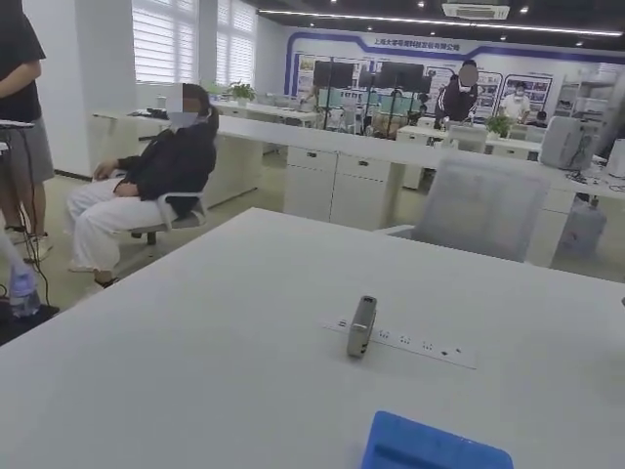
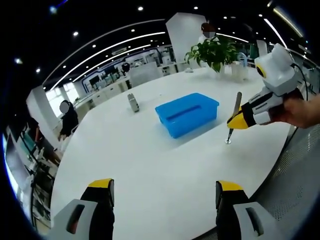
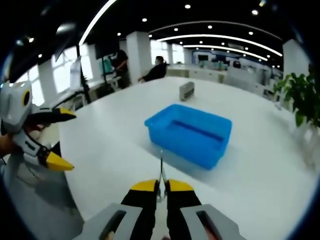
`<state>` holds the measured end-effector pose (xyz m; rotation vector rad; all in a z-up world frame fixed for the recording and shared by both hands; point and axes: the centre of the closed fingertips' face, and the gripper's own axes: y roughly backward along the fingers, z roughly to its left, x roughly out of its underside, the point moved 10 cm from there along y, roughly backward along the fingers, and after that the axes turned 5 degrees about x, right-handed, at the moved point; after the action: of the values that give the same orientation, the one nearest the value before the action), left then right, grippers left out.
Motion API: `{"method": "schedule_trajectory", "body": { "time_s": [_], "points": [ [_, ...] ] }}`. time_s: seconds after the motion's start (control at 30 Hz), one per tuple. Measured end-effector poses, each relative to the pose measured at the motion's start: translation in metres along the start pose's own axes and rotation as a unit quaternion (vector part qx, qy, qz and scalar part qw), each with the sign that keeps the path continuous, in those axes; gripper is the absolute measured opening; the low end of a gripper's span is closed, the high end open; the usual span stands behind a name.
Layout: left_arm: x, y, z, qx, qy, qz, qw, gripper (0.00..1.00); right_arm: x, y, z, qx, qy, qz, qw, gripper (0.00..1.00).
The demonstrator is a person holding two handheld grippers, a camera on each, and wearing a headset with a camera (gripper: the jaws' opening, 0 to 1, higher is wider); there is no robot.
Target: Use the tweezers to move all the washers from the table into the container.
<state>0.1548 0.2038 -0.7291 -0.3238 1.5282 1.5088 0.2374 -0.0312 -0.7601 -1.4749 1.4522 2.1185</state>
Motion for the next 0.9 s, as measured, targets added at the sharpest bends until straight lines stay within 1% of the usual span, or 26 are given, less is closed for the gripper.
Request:
{"method": "schedule_trajectory", "body": {
  "time_s": [0.13,0.33,0.5,0.7,0.9],
  "points": [
    [-0.001,0.001,-0.001,0.004,0.001,-0.008,1.0000,0.85,-0.002,0.000,-0.004,-0.005,0.000,0.007,1.0000,0.03],
    [-0.002,0.001,-0.001,0.007,0.004,-0.013,0.9999,0.85,-0.013,0.007,-0.004,-0.010,0.005,-0.003,0.9999,0.03],
    [-0.003,0.002,-0.001,0.010,0.007,-0.017,0.9998,0.85,-0.030,0.012,-0.006,-0.011,0.018,-0.018,0.9996,0.03],
    [-0.003,0.002,-0.001,0.011,0.009,-0.017,0.9997,0.85,-0.054,0.016,-0.013,-0.006,0.029,-0.045,0.9986,0.03],
    [-0.002,0.001,-0.002,0.013,0.006,-0.014,0.9998,0.85,-0.072,0.012,-0.022,0.002,0.037,-0.063,0.9973,0.03]
  ]
}}
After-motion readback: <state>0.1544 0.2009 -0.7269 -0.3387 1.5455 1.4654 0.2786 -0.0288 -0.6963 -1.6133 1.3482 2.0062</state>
